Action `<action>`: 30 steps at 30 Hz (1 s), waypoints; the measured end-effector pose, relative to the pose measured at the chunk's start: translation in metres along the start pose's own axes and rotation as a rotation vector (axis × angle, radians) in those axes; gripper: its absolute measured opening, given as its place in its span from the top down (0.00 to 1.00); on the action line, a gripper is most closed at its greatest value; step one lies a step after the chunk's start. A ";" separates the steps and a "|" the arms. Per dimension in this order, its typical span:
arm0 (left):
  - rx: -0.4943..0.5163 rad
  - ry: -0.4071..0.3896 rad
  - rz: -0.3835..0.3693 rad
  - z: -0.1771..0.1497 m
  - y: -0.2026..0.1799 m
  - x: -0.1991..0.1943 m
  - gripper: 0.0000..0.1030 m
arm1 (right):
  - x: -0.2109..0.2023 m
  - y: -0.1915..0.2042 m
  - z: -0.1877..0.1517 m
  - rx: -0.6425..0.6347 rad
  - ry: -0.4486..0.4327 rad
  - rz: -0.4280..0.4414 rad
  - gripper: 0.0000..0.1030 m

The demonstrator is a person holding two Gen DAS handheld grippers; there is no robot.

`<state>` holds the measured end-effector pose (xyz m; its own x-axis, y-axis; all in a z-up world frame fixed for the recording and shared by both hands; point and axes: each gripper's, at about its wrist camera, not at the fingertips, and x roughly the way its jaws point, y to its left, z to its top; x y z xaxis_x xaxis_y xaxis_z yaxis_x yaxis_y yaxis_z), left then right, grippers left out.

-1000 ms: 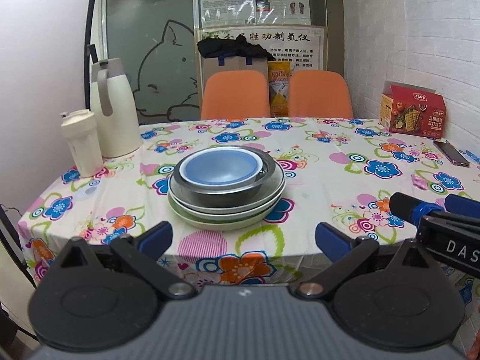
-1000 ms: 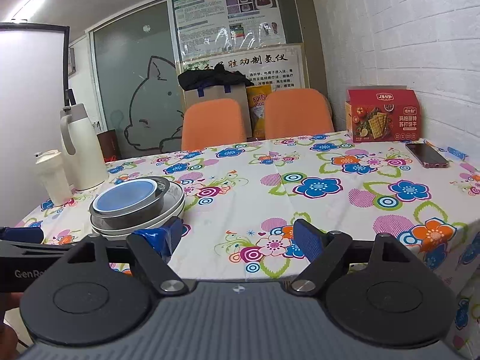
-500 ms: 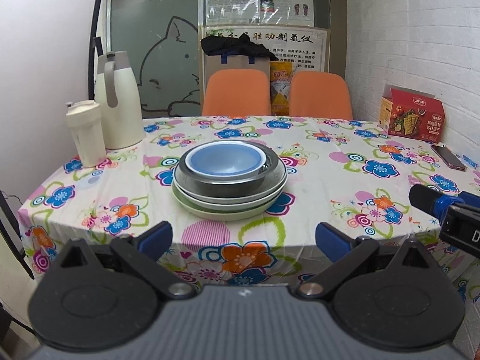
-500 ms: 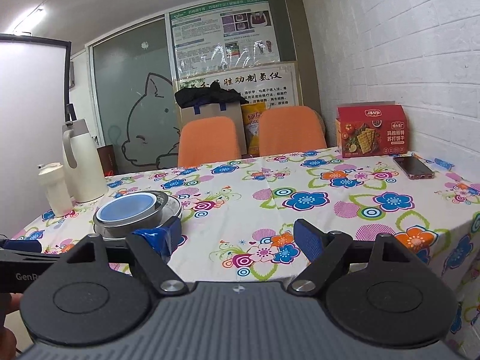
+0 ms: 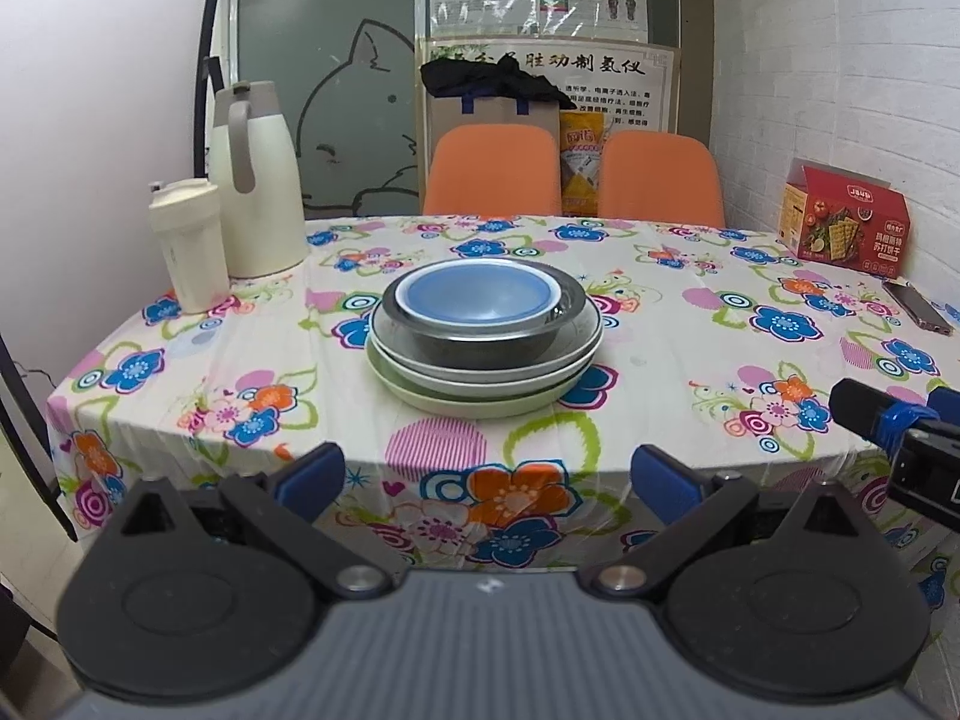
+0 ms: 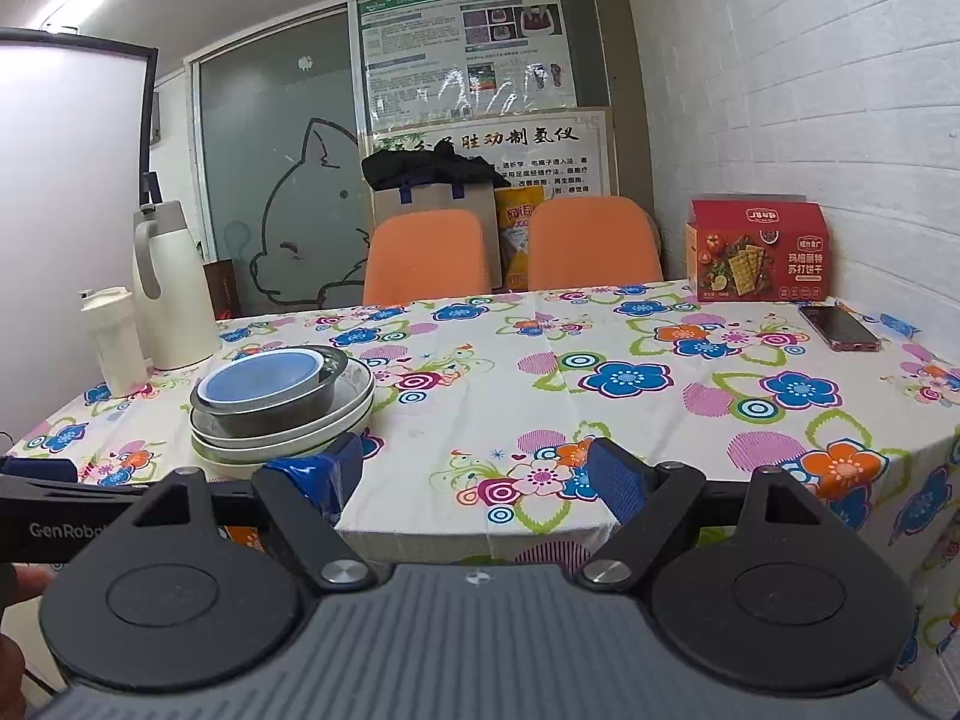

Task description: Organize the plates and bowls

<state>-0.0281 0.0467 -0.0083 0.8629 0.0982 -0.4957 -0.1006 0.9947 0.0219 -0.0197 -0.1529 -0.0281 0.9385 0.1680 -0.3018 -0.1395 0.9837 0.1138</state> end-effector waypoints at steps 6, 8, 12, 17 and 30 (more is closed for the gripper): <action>0.013 -0.006 0.010 0.000 -0.003 -0.001 0.02 | 0.001 -0.004 -0.002 0.015 0.005 -0.011 0.33; 0.010 -0.003 0.012 0.000 -0.002 -0.001 0.02 | 0.001 -0.005 -0.002 0.019 0.006 -0.010 0.33; 0.000 0.002 0.013 -0.001 0.001 0.000 0.02 | 0.001 -0.004 -0.003 0.016 0.007 -0.010 0.33; 0.009 -0.001 0.028 -0.002 0.001 0.000 0.02 | 0.002 0.000 -0.003 0.003 0.013 -0.002 0.33; 0.028 -0.020 0.034 -0.001 0.001 -0.004 0.02 | 0.002 0.006 -0.005 -0.006 0.021 0.014 0.33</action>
<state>-0.0322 0.0468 -0.0076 0.8692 0.1319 -0.4765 -0.1163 0.9913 0.0624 -0.0202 -0.1463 -0.0328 0.9297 0.1826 -0.3198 -0.1541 0.9816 0.1124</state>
